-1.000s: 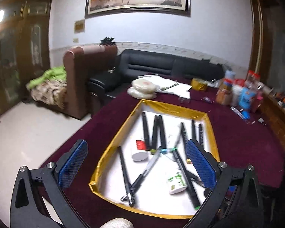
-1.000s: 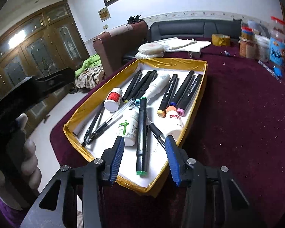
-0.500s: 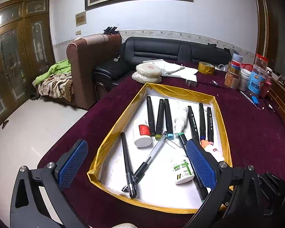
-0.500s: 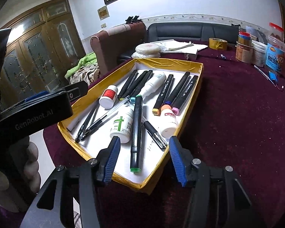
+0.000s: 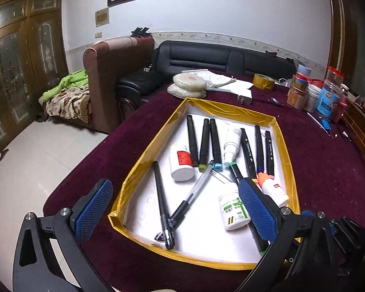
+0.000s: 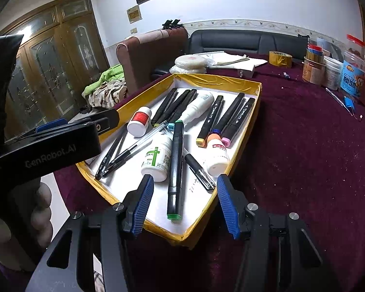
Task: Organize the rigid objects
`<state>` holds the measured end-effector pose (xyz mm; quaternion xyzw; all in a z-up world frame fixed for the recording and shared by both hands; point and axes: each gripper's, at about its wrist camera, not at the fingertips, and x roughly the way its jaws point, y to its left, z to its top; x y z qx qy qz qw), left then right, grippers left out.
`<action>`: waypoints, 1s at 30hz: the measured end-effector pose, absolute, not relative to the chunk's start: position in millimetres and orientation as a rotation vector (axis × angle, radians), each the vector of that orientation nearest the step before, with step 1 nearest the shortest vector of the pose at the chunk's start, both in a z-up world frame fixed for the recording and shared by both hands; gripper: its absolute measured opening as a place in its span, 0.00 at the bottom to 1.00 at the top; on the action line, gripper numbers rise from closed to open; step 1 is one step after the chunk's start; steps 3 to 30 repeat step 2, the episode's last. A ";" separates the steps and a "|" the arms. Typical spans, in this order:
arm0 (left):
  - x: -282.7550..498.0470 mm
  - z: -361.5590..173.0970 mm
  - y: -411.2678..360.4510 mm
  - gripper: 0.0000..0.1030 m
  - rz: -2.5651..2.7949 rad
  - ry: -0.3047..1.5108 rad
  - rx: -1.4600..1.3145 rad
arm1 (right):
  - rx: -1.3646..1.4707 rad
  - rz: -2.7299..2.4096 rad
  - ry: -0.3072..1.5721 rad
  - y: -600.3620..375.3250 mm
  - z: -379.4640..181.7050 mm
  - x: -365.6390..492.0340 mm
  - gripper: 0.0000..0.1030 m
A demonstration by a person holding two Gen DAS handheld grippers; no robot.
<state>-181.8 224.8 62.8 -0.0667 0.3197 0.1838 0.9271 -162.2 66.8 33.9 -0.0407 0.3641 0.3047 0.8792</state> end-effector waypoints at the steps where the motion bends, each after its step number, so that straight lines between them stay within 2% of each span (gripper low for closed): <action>1: -181.8 62.7 224.8 1.00 0.386 0.658 -0.134 | -0.086 0.635 0.759 66.8 33.9 -162.3 0.48; 30: -181.3 62.1 225.0 1.00 0.395 0.664 -0.133 | -0.088 0.636 0.760 66.8 33.9 -162.4 0.48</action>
